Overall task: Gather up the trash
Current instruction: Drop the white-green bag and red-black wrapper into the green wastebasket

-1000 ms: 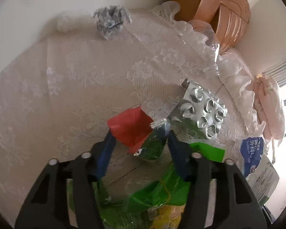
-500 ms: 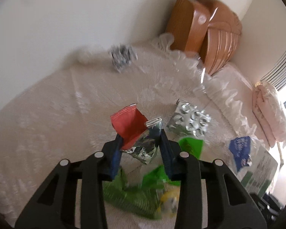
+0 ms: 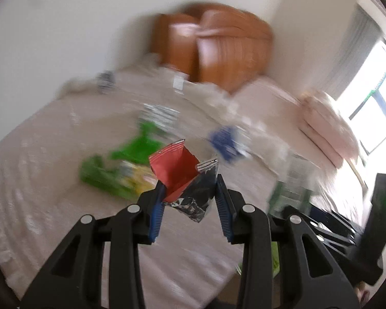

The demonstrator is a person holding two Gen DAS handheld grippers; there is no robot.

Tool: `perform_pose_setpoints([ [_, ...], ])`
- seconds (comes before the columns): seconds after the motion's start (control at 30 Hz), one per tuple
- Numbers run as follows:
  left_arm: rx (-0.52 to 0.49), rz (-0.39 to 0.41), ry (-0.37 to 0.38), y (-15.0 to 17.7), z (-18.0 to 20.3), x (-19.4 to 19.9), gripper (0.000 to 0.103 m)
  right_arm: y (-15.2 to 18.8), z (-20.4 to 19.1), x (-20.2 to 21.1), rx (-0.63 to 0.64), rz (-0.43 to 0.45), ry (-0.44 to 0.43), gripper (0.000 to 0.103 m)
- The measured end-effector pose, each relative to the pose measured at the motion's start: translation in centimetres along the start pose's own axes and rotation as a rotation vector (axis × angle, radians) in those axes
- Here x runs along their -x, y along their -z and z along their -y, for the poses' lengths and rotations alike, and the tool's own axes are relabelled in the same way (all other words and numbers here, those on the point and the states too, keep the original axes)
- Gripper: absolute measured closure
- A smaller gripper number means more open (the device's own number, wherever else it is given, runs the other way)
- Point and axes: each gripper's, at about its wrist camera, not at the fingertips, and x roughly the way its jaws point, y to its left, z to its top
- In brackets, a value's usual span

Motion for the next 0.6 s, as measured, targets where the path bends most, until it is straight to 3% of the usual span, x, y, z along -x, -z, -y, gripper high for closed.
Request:
perform_pose_setpoints([
  [0.23, -0.166, -0.073, 0.14, 2.4, 8.8, -1.7, 0.067, 3.0, 6.7, 3.0, -0.113, -0.009, 0.092, 0.056],
  [0.37, -0.254, -0.097, 0.187, 3.5, 13.0, -2.5, 0.067, 5.5, 11.7, 4.0, -0.194, -0.031, 0.206, 0.055],
  [0.57, -0.347, -0.14, 0.233, 5.0, 17.1, -3.6, 0.067, 10.3, 18.4, 0.5, -0.306, -0.148, 0.305, 0.054],
  [0.6, -0.355, -0.145, 0.235, 5.2, 17.5, -3.7, 0.067, 11.2, 19.4, -0.6, -0.322, -0.171, 0.308, 0.049],
])
